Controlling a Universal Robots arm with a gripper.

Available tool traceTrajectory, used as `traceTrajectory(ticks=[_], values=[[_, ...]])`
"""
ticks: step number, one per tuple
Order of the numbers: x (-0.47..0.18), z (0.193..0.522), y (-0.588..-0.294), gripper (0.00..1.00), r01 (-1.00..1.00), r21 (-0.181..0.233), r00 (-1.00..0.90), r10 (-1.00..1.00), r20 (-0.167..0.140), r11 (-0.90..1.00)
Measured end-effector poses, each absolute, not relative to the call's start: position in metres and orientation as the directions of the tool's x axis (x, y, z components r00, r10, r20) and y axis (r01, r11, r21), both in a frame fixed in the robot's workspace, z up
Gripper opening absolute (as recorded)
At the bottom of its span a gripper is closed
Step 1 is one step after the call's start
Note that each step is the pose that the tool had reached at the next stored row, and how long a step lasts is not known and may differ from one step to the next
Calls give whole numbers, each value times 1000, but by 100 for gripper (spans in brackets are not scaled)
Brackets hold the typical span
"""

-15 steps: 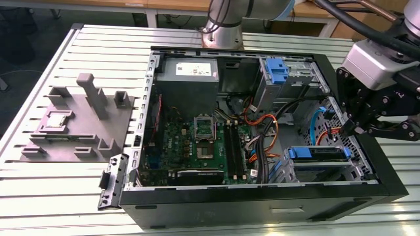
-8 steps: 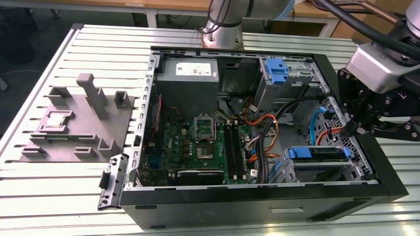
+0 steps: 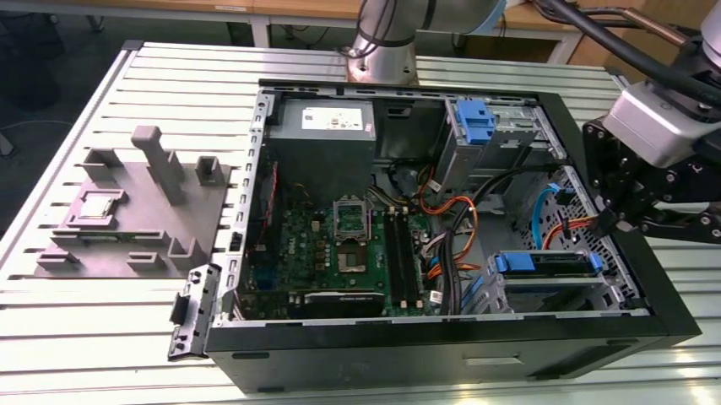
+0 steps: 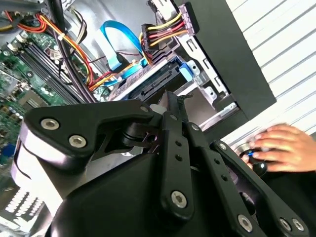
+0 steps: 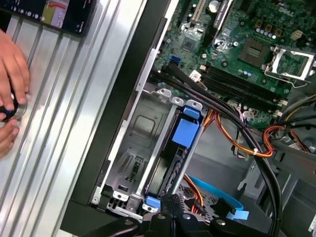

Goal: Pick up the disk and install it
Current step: 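Insert the first disk wire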

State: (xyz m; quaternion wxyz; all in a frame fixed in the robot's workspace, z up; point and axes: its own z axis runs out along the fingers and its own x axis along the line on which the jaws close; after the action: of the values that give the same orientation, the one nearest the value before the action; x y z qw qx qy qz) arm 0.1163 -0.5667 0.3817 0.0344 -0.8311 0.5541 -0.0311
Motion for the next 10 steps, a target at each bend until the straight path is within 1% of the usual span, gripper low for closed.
traceTrajectory(ticks=[10], values=[[116, 377, -567, 10, -853, -122, 508, -861, 29, -508]])
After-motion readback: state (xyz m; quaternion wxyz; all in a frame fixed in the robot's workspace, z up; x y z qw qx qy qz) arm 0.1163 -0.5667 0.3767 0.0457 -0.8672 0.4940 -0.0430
